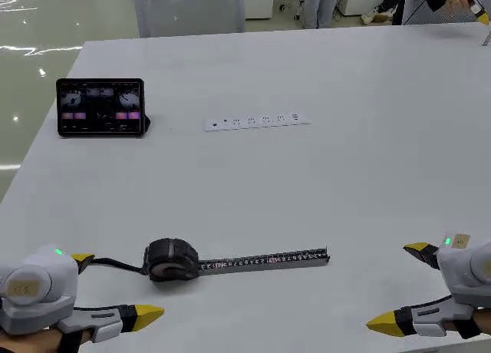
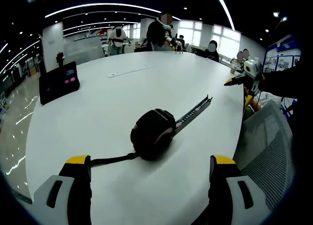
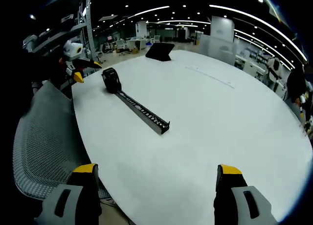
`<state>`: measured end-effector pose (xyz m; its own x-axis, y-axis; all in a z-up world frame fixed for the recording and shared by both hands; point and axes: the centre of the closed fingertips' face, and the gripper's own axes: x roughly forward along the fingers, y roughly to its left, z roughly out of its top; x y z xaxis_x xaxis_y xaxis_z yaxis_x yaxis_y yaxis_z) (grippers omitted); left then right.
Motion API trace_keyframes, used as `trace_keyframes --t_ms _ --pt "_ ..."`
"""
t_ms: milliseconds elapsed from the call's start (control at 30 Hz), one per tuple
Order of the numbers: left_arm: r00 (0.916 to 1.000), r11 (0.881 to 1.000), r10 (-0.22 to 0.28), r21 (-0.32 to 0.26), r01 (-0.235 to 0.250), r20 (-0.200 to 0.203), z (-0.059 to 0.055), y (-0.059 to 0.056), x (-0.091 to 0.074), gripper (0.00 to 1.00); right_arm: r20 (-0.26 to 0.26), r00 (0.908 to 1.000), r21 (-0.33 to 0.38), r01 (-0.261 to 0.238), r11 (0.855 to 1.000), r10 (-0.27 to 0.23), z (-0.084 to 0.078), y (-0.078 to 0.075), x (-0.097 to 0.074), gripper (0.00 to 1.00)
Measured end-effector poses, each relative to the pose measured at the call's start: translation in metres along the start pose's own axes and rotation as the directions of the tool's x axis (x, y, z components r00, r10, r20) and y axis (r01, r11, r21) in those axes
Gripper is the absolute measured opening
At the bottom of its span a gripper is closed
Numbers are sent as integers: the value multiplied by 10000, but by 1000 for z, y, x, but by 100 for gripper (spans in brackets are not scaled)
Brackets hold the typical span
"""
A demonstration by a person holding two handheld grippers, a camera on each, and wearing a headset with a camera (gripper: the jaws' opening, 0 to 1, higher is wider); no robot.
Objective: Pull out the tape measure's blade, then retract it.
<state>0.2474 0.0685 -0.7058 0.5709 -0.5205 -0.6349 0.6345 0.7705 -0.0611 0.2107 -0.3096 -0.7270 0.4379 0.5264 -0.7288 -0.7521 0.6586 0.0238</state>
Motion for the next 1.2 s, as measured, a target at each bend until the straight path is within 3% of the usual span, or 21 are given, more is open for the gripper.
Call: trace_keyframes --t_ms 100,200,500,667,700,867,1000,1200 --pt "10000 9999 56 89 -57 34 3 -4 5 99 -537 9977 -48 -422 9991 419 -4 3 3 99" --pt "9990 9996 186 -214 -195 -410 -1 -6 12 99 -644 9957 -215 -685 9974 670 -2 4 6 99" --pt "9999 9978 34 -662 -43 -135 12 -11 28 99 -1020 9909 -992 -979 9902 878 14 -3 9 99" --pt "10000 9981 6 -620 0 96 17 -17 35 99 -1187 9872 -2025 -1295 9707 1069 22 -6 15 99" --pt "9988 9992 139 -392 -121 466 24 -17 37 99 -1142 9866 -1974 -1376 9706 1167 24 -6 17 99" --pt "9953 9976 510 -505 -470 818 31 -16 43 99 -1438 9802 -2013 -1639 9657 1364 26 -11 27 99" --pt "9938 9934 930 -728 -886 604 30 -13 48 99 -1835 9704 -1980 -1930 9610 1571 25 -11 33 99" --pt "9844 9791 1530 -1485 -1390 874 37 -8 55 99 -2079 9641 -2410 -2141 9466 1651 31 -14 46 99"
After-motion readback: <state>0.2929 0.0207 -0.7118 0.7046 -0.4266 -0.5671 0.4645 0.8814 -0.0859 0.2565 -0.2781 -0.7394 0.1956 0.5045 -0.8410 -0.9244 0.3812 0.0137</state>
